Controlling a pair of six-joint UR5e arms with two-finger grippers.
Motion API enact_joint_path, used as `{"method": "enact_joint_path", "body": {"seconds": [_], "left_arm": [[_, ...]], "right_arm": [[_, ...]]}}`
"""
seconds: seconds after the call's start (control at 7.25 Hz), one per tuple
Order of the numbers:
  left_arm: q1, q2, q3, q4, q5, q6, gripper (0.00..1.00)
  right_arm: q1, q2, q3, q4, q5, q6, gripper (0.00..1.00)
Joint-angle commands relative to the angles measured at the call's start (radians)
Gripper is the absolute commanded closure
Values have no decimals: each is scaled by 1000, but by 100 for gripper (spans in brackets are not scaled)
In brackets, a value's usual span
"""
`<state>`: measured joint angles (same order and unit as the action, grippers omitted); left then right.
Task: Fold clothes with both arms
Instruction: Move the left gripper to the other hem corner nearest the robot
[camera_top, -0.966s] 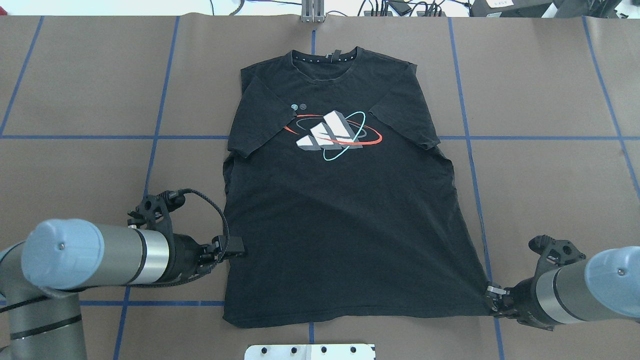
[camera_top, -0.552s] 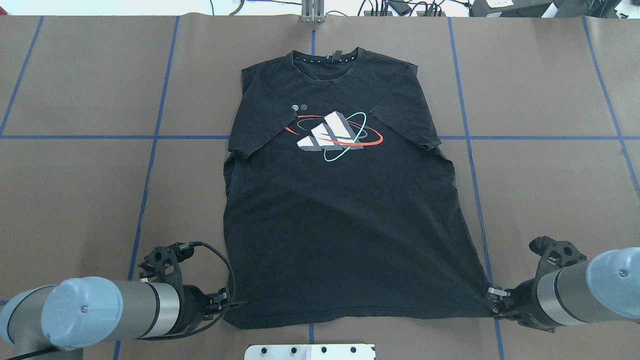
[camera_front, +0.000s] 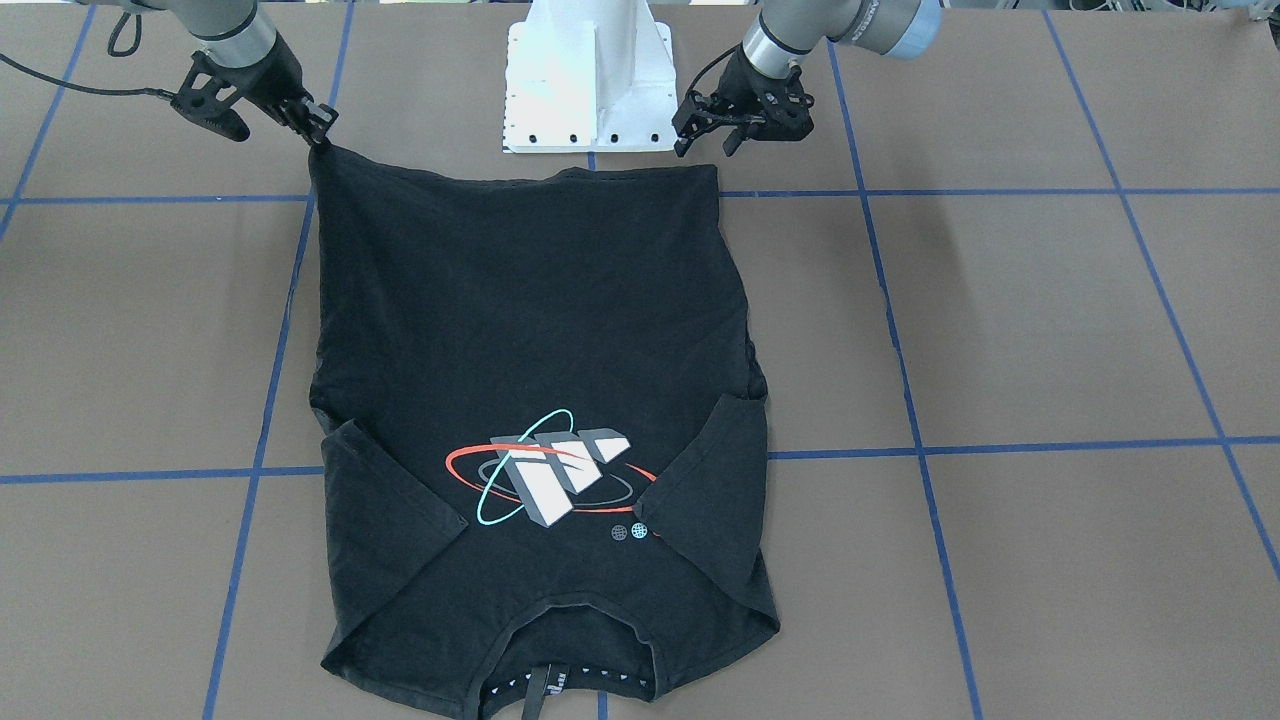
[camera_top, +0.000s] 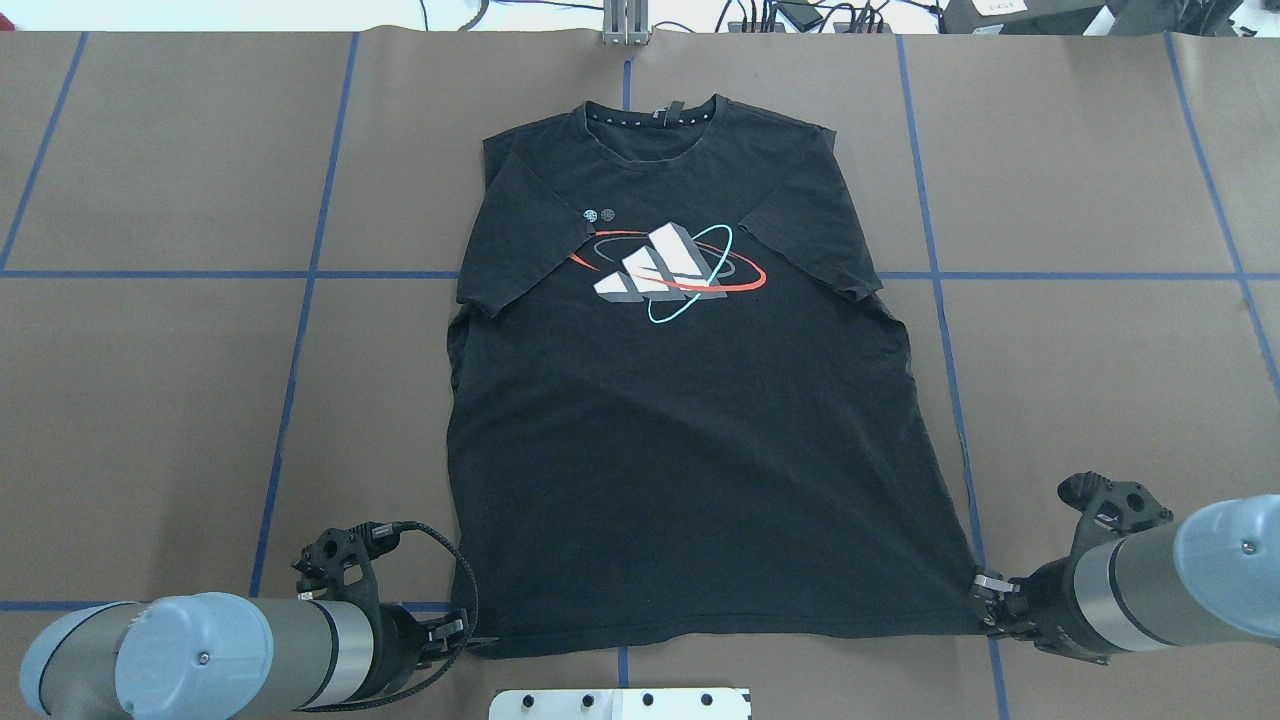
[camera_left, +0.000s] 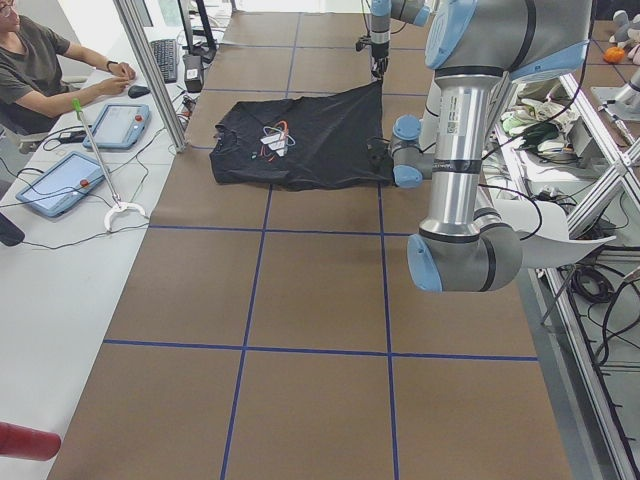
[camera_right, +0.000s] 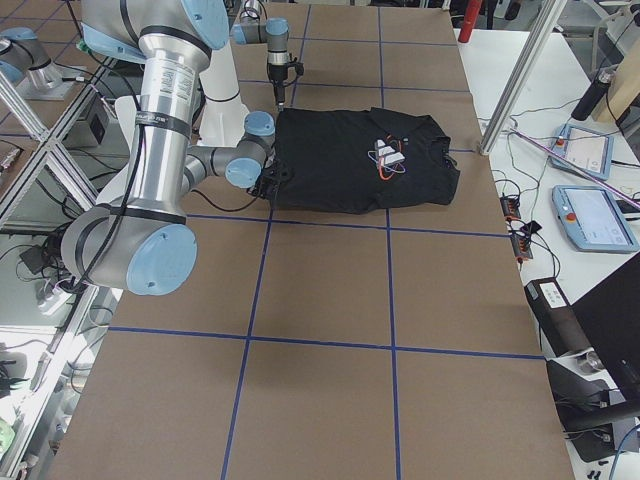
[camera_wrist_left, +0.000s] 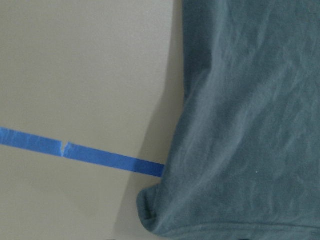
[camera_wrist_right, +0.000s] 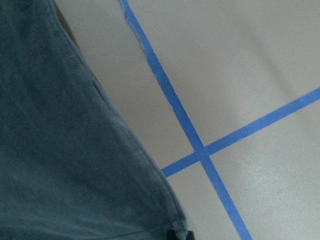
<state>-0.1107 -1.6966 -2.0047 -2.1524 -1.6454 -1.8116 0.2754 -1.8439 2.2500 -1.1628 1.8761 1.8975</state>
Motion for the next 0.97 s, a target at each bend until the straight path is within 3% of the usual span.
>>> {"method": "enact_joint_path", "body": {"seconds": [0.0, 0.28, 0.41, 0.55, 0.69, 0.83], "left_arm": [[-21, -3, 7, 35, 1, 8, 17], [-18, -8, 30, 43, -1, 9, 21], [-20, -18, 30, 43, -2, 8, 27], [-20, -26, 29, 43, -4, 8, 39], [-23, -41, 26, 45, -5, 6, 88], [-24, -40, 27, 46, -5, 6, 100]], "right_arm": [[1, 0, 0, 0, 0, 0, 100], [1, 2, 0, 0, 0, 0, 100], [1, 3, 0, 0, 0, 0, 100], [1, 5, 0, 0, 0, 0, 100], [-1, 5, 0, 0, 0, 0, 100], [1, 5, 0, 0, -2, 0, 100]]}}
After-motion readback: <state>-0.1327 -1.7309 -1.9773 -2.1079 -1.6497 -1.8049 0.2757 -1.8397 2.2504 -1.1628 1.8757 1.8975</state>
